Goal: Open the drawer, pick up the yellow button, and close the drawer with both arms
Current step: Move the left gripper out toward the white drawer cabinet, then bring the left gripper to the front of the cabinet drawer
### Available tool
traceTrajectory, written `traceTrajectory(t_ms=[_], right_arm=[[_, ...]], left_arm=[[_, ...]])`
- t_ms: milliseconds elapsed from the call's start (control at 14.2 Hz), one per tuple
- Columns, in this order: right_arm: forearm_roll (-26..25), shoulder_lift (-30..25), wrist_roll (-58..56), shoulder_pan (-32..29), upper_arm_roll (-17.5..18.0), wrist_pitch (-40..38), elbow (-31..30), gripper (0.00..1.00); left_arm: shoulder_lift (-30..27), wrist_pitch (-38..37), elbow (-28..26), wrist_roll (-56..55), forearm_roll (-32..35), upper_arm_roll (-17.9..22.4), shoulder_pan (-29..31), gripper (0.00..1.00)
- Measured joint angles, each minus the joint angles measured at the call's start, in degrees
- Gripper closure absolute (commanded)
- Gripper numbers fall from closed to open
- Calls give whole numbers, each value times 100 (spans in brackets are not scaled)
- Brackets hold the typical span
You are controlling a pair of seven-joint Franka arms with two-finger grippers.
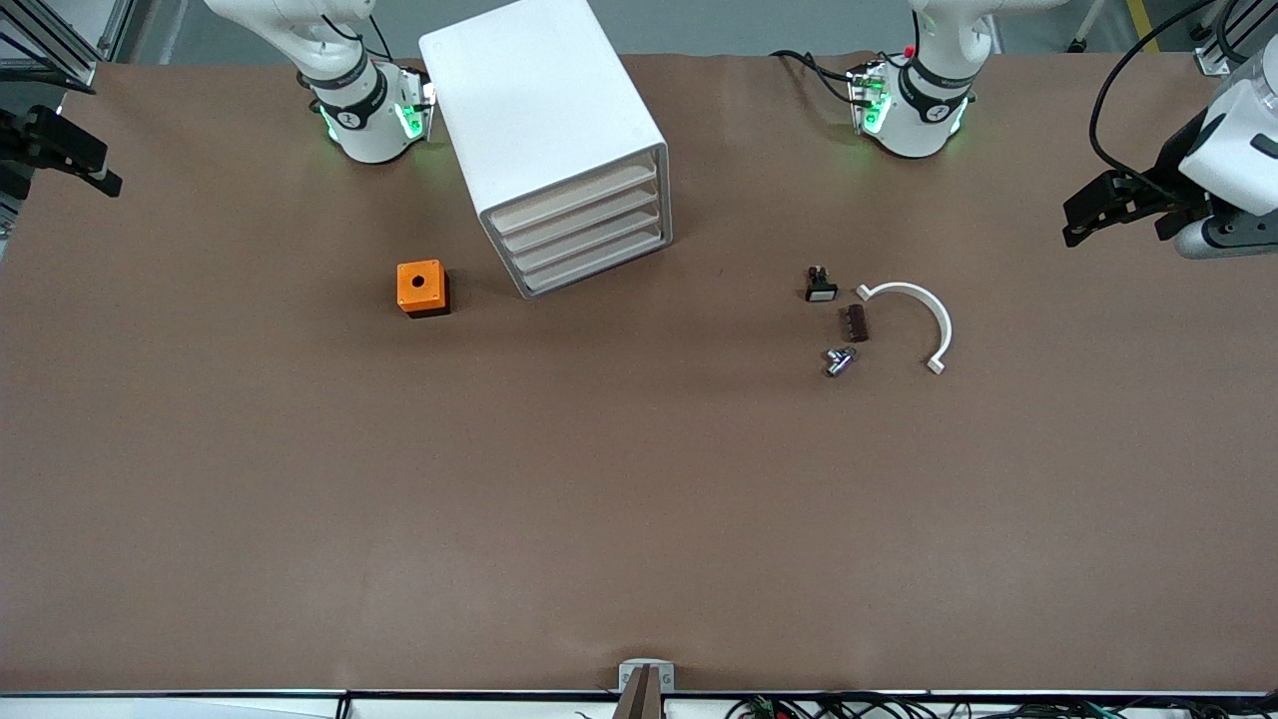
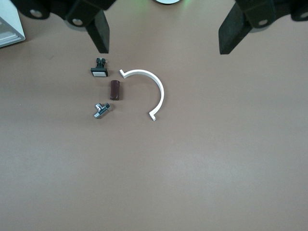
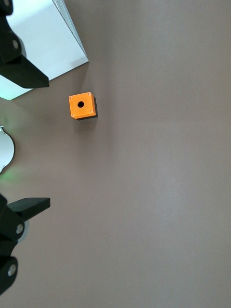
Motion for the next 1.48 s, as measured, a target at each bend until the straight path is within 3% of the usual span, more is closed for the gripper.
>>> traceTrajectory(t_ms=[492,913,1475], right_arm=[[5,0,328,0,0,1,-7,0],[6,-2,354,0,0,67,-16,0],[7,-3,354,-3,-13,116,22,0]], left_arm=[[127,-13,160,0,0,9,5,0],[1021,104,231,-109,-18,-55,-92,0],[2564,1183,264,-3623,-200,-335,-895,0]])
